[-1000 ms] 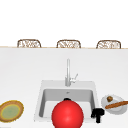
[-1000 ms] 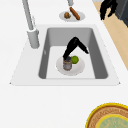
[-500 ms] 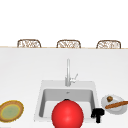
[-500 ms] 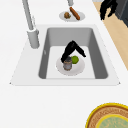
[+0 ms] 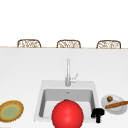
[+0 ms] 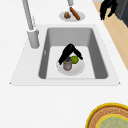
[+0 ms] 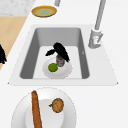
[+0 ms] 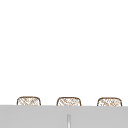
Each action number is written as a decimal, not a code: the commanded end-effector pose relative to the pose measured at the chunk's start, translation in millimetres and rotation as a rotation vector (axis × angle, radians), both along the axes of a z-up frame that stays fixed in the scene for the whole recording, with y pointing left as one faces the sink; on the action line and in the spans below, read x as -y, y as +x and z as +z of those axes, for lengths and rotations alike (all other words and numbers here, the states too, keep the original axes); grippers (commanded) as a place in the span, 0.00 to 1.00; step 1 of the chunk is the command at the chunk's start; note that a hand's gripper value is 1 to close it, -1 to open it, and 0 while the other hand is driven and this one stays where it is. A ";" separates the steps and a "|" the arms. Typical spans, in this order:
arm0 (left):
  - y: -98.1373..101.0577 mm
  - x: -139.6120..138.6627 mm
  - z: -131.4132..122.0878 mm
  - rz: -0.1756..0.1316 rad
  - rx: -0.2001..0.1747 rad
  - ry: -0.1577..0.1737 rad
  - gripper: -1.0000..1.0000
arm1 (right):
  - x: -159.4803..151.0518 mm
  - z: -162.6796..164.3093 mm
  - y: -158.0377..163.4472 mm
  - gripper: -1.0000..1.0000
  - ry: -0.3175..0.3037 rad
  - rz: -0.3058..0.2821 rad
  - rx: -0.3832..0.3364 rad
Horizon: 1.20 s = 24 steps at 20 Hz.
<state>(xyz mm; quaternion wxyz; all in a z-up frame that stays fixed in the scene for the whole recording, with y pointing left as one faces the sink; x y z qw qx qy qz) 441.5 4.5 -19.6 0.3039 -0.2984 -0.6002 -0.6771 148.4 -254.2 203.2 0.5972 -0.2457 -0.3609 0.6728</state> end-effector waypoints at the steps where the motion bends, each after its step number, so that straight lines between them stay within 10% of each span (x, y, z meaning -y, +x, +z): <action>1: 2.5 0.3 -18.2 0.013 -0.001 0.000 1.00 | 0.0 0.0 0.0 0.50 0.000 0.000 0.000; 3: 6.3 -1.4 -12.2 -0.023 0.085 0.018 1.00 | 0.0 0.0 0.0 0.50 0.000 0.000 0.000; 9: 7.4 -2.4 -0.9 -0.009 0.103 0.026 1.00 | 0.0 0.0 0.0 0.50 0.000 0.000 0.000; 12: 9.1 -0.2 4.7 -0.008 0.195 0.013 1.00 | 0.0 0.0 0.0 0.50 0.000 0.000 0.000; 24: 24.6 -35.3 83.5 0.007 0.118 0.016 1.00 | 0.0 0.0 0.0 0.50 0.000 0.000 0.000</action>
